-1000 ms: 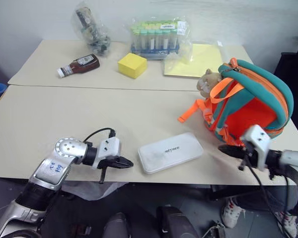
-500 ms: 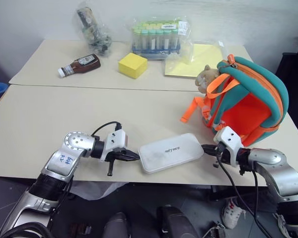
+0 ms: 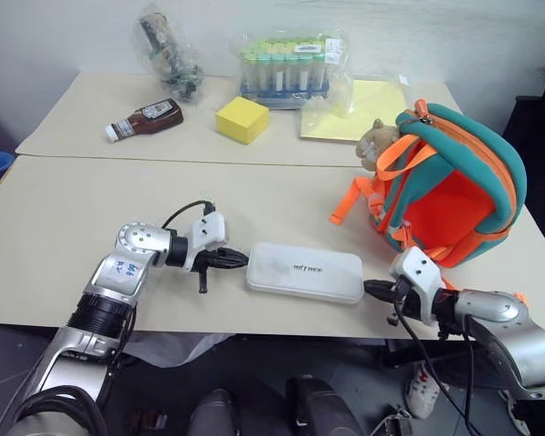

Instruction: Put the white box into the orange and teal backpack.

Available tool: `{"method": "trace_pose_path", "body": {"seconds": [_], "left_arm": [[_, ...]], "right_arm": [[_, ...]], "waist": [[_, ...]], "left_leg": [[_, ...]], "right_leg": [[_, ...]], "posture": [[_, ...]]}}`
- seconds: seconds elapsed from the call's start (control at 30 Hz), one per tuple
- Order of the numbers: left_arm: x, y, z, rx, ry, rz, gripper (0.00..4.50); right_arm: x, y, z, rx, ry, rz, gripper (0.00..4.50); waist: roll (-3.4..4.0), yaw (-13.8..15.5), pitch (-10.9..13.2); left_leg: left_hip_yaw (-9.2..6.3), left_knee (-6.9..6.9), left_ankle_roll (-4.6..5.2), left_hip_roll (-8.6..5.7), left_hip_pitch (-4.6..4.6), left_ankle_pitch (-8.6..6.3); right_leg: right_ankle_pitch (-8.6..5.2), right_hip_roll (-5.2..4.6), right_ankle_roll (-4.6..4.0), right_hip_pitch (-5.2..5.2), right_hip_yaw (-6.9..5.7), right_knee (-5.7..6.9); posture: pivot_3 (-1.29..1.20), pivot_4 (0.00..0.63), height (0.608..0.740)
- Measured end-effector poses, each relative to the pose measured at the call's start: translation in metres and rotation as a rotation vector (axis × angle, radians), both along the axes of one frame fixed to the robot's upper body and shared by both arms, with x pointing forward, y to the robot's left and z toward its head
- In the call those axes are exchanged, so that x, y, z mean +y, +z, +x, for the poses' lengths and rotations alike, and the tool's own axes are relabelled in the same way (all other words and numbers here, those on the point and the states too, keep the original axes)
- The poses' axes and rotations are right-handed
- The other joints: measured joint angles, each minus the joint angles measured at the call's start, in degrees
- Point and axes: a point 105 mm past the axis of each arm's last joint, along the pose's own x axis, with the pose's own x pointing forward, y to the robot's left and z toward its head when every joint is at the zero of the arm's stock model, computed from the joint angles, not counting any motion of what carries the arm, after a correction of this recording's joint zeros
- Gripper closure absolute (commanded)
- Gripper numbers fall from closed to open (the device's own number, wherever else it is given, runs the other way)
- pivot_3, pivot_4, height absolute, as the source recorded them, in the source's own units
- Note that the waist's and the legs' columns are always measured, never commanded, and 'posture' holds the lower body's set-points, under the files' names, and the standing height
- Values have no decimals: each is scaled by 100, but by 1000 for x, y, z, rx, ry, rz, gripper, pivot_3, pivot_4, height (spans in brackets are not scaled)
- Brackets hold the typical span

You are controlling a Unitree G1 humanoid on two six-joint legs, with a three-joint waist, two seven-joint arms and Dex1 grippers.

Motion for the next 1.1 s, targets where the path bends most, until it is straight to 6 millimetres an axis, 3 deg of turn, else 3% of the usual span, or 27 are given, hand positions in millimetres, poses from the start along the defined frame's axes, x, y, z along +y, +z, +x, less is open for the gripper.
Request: {"method": "trace_pose_path", "body": {"seconds": [0.2, 0.37, 0.63, 0.9, 1.07, 1.1], "left_arm": [[22, 23, 2, 384, 166, -142, 1579], [24, 28, -8, 727, 232, -207, 117], [5, 5, -4, 870, 287, -138, 40], [-49, 2, 2, 855, 219, -109, 40], [-59, 3, 3, 911, 236, -165, 40], [-60, 3, 3, 922, 238, -175, 218]], "right_arm": [[-4, 1, 1, -11, -7, -2, 4500], [-10, -2, -1, -3, -26, -3, 4500], [-12, -5, -2, -4, -36, -7, 4500], [-8, -5, 1, -16, -44, 1, 4500], [-6, -7, 1, -14, -45, 5, 4500], [-6, -7, 1, -16, -45, 5, 4500]], "waist": [[-1, 7, 0], [-2, 7, 1], [-3, 9, 1], [-3, 130, 0], [-3, 153, 0], [-3, 152, 0]], "left_leg": [[0, 6, -1, -9, -2, 1], [-2, 6, -11, -18, -3, 6], [-7, 7, -17, -18, -3, 10], [-14, 18, 0, -37, 0, 9], [-16, 18, 3, -40, -2, 9], [-16, 17, 0, -40, -2, 10]], "right_leg": [[-2, -1, 3, -2, -3, 6], [-11, -7, 10, -6, -1, 16], [-14, -10, 6, -11, 2, 28], [-11, -34, 12, 1, 0, 28], [-10, -38, 14, 1, -3, 28], [-10, -38, 14, 0, -3, 28]], "posture": [[0, 150, 740], [0, 150, 740], [0, 150, 740], [0, 150, 740], [0, 150, 740], [0, 150, 740]]}}
